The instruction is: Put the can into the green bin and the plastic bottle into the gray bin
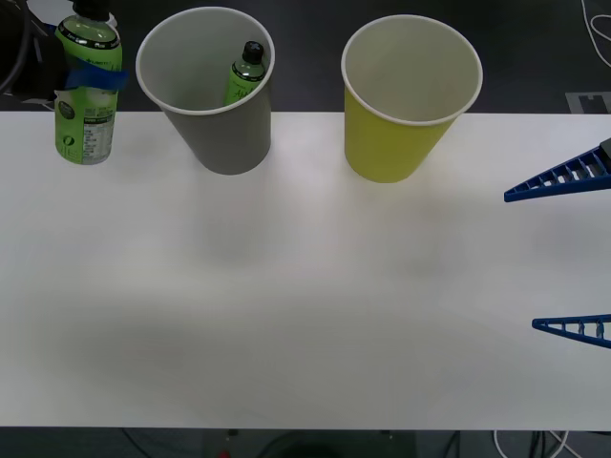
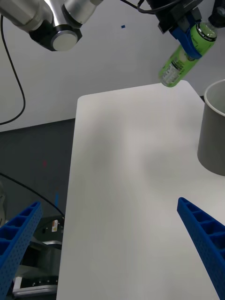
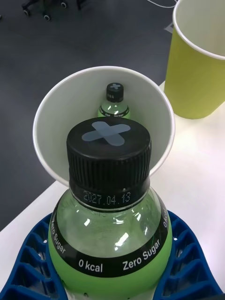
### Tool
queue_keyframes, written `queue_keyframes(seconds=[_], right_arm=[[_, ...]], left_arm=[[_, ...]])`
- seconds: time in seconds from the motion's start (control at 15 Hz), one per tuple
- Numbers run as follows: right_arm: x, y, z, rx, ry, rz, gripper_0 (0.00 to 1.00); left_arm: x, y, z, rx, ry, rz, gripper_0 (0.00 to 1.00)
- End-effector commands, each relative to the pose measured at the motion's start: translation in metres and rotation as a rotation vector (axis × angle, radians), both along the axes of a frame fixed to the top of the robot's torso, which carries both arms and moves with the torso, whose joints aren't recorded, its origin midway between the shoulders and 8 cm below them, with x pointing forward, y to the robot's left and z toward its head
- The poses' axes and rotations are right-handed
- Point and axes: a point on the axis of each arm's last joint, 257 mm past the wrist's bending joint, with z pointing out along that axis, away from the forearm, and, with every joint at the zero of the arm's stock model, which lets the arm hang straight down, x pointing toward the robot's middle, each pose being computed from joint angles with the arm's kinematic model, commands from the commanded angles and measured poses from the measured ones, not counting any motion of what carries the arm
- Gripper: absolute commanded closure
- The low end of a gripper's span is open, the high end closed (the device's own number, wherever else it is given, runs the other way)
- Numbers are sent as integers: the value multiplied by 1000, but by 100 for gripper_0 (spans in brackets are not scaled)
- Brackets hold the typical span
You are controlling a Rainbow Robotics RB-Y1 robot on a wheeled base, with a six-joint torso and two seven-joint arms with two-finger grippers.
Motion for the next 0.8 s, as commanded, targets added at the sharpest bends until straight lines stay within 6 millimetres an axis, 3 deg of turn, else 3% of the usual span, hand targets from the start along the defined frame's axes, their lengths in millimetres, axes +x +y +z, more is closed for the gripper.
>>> queue_keyframes(seconds=[0.07, 0.27, 0.47, 0.67, 0.8], right_arm=[[0, 0, 0, 0, 0, 0, 0], [0, 0, 0, 0, 0, 0, 0], [0, 0, 0, 0, 0, 0, 0], [0, 0, 0, 0, 0, 0, 0], [0, 0, 0, 0, 0, 0, 0]], left_arm=[[8, -7, -2, 25, 43, -21, 100], [19, -15, 17, 57, 39, -34, 100], [30, -25, 16, 80, 73, -46, 100], [42, -37, 32, 103, 70, -62, 100], [46, -41, 30, 142, 86, -67, 100]])
